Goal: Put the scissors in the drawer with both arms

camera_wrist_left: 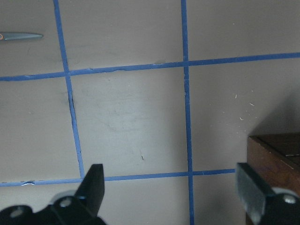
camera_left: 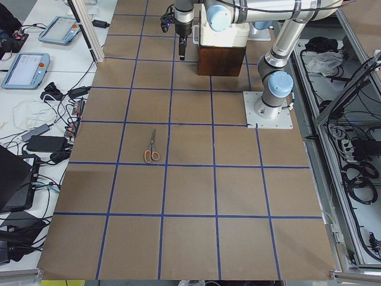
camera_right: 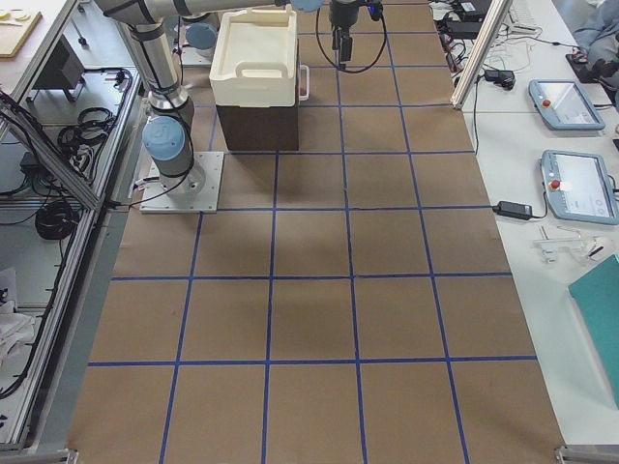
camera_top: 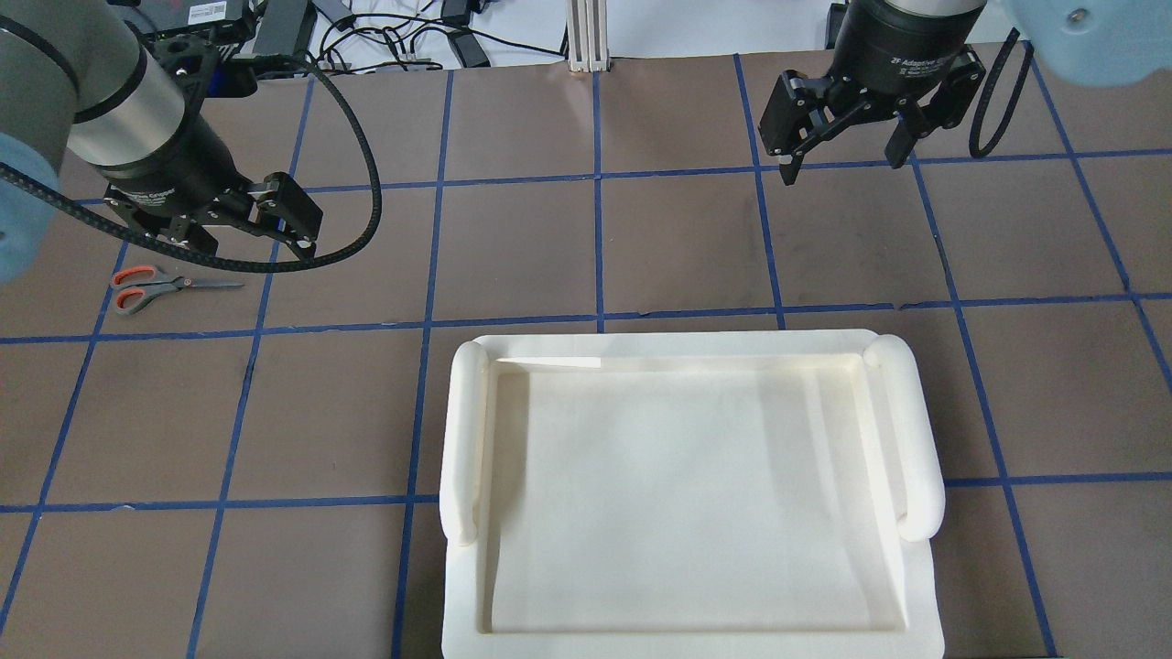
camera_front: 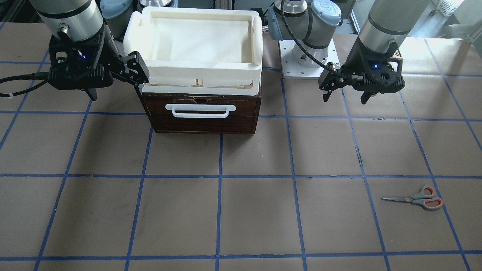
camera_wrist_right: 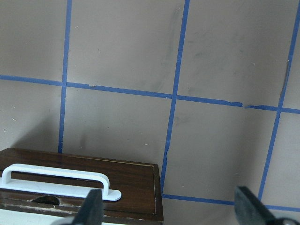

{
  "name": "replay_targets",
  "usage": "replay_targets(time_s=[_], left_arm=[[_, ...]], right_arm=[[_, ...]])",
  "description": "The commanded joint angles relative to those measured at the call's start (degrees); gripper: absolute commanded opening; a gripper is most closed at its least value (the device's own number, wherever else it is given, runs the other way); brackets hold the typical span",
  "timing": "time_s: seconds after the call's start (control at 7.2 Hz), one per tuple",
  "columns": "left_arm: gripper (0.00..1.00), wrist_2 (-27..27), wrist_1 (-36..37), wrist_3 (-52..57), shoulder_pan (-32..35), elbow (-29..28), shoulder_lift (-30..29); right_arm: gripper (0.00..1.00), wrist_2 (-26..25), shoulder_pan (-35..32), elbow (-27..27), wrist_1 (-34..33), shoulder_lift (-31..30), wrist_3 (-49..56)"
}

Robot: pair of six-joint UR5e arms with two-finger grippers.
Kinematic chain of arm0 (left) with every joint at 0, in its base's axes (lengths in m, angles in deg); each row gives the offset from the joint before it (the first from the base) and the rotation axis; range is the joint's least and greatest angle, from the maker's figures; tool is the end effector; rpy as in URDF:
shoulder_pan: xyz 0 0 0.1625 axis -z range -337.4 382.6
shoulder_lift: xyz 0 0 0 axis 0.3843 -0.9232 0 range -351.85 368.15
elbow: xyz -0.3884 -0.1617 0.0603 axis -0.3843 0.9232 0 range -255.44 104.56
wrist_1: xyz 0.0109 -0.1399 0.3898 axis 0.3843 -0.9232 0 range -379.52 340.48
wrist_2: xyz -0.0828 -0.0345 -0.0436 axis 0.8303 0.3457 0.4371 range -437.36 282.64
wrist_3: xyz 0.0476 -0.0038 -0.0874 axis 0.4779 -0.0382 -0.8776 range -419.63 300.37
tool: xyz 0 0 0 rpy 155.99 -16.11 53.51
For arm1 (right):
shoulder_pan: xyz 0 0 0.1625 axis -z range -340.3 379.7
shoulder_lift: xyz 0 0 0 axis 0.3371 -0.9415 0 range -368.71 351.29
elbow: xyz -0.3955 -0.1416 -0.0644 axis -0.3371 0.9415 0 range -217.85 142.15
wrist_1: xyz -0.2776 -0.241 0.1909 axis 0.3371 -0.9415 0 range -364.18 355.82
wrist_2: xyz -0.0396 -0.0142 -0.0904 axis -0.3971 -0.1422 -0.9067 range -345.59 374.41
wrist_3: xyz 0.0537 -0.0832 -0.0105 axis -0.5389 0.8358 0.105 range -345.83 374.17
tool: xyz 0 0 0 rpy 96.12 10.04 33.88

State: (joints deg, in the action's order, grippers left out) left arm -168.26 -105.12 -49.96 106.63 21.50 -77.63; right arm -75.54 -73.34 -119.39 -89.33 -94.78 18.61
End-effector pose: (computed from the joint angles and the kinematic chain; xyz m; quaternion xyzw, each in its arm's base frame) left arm -0.0829 -0.4744 0.4710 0.0321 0.9993 -0.0134 0.0098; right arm 0.1607 -0.5115 0.5172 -0.0653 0.9979 0.0029 0.0005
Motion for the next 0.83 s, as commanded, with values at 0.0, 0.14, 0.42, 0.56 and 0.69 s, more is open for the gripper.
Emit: replay_targets(time_s=[0.0, 0.14, 0.42, 0.56, 0.69], left_arm=[[1.00, 0.02, 0.00, -0.09, -0.01, 0.00, 0.00], [1.00, 0.02, -0.09, -0.09, -0.01, 0.00, 0.00], [1.00, 0.02, -0.09, 0.00, -0.18, 0.00, 0.00], [1.00, 0.11, 0.00, 1.13, -0.44, -0.09, -0.17], [1.00, 0.20, 0.17, 6.63, -1.66, -0.09, -0.35]], right_arm=[[1.00, -0.05, 0.05, -0.01, -0.19, 0.02, 0.04], [1.00, -0.14, 0.14, -0.01, -0.11, -0.07, 0.04], [1.00, -0.05, 0.05, -0.01, -0.20, -0.07, 0.04], [1.00, -0.14, 0.05, -0.01, -0.11, -0.07, 0.04], [1.00, -0.23, 0.05, -0.01, 0.24, -0.07, -0.05]])
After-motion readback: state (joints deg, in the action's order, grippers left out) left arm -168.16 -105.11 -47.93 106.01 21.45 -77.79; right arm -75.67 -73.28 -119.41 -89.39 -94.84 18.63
